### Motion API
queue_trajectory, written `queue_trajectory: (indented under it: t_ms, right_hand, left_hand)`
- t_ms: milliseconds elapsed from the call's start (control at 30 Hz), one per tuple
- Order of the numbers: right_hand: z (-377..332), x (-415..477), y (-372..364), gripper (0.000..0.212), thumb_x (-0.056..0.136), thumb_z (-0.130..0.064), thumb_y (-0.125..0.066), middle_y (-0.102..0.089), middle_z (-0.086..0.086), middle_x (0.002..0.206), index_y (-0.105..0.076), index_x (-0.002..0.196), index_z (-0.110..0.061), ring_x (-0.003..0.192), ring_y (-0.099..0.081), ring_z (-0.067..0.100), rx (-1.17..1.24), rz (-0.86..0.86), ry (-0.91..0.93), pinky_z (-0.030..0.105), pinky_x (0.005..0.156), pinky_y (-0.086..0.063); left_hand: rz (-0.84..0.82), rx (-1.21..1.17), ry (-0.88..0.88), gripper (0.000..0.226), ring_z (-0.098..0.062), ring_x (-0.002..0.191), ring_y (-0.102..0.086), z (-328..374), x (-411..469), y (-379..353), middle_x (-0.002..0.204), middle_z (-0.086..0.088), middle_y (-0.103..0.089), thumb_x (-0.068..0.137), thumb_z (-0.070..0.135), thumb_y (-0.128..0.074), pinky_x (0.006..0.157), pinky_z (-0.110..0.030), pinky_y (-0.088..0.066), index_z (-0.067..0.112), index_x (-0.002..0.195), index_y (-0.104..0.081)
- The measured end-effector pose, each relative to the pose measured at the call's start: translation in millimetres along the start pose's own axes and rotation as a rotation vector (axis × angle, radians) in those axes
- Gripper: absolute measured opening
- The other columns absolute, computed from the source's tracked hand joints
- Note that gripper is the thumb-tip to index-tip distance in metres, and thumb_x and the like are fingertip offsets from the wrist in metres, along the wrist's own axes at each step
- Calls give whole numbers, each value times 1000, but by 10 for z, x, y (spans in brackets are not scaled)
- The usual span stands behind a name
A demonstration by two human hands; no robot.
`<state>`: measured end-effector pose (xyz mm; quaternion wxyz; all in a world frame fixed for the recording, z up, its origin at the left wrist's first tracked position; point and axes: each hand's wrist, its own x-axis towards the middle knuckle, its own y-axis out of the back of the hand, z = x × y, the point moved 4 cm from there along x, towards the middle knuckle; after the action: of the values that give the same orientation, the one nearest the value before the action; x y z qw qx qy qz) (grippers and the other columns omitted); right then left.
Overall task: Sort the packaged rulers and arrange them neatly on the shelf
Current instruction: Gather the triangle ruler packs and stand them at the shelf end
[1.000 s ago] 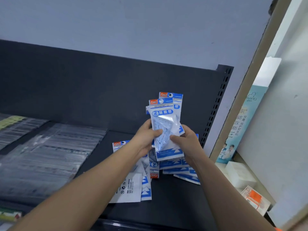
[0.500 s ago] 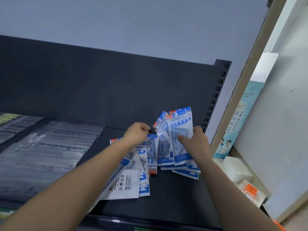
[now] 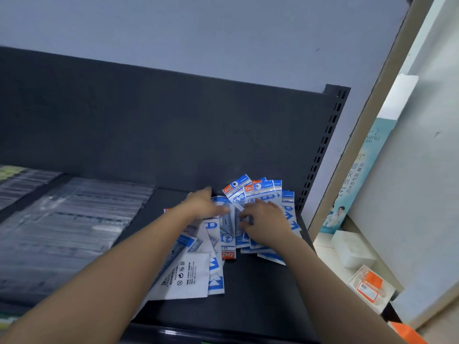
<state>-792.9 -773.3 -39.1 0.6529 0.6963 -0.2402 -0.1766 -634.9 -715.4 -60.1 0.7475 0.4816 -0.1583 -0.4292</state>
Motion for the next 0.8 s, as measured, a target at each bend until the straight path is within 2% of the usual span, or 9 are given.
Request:
queue_trajectory:
  t_ms: [67,133,200,267,367,433,600,700,800]
  right_hand:
    - [-2,20,-33,29,95,-32,-48,-54,-6,135,-66,119,-31,130,-43,19,-24,41,15,37,112,-27]
    - [8,55,-57,29,94,-37,-49,-55,-7,134,-67,116,-31,126,-44,17,-26,54,5,37,112,-28]
    - [18,75,-71,29,94,-39,-50,-54,-7,136,-67,117,-31,126,-44,16,-14,63,-2,38,112,-29]
    - [24,78,-74,29,94,-38,-51,-54,-7,136,-67,117,-31,127,-45,15,-6,74,-7,38,112,-29]
    - [23,83,-74,27,94,-37,-52,-56,-7,134,-68,115,-31,125,-46,15,-1,89,-5,37,111,-30]
    - [20,82,-62,27,93,-36,-53,-55,-6,135,-68,114,-30,126,-46,15,13,98,-8,37,111,-29]
    - [29,66,-42,28,93,-35,-54,-52,-6,140,-66,118,-30,130,-43,14,58,101,-24,35,113,-25]
    - [37,57,0,27,93,-32,-56,-59,-6,130,-67,116,-27,121,-50,14,106,122,-30,30,104,-30]
    - [26,64,-9,27,92,-37,-56,-63,-7,113,-67,113,-24,107,-53,14,102,101,-43,30,98,-35]
  left_hand:
    - [58,-21,37,68,-27,119,-51,47,32,8,130,-7,-52,73,44,-79,99,-41,-45,12,125,-46]
    - [27,-15,80,53,-27,109,-57,106,14,12,114,-7,-58,72,35,-82,97,-39,-46,11,109,-52]
    - [-1,35,103,43,-24,99,-58,155,2,32,102,-3,-60,72,35,-82,96,-36,-42,14,93,-51]
    - [18,105,116,42,-24,96,-54,174,6,57,102,0,-61,72,42,-80,90,-36,-34,16,84,-49]
    - [19,180,113,55,-26,112,-52,190,29,5,113,-1,-58,67,60,-76,93,-38,-36,17,92,-53]
    - [-32,140,84,54,-25,110,-55,225,50,-59,106,-2,-58,68,56,-78,95,-38,-40,16,94,-53]
    - [-39,-251,88,42,-25,95,-66,124,124,-44,102,-10,-67,68,16,-85,80,-37,-54,4,101,-61]
    - [-14,-632,186,42,-29,81,-67,-34,121,57,98,-18,-68,68,-1,-82,62,-38,-57,-4,103,-60]
    - [129,-872,178,23,-24,71,-60,-122,101,262,86,-16,-63,73,-8,-76,65,-35,-51,-1,89,-61]
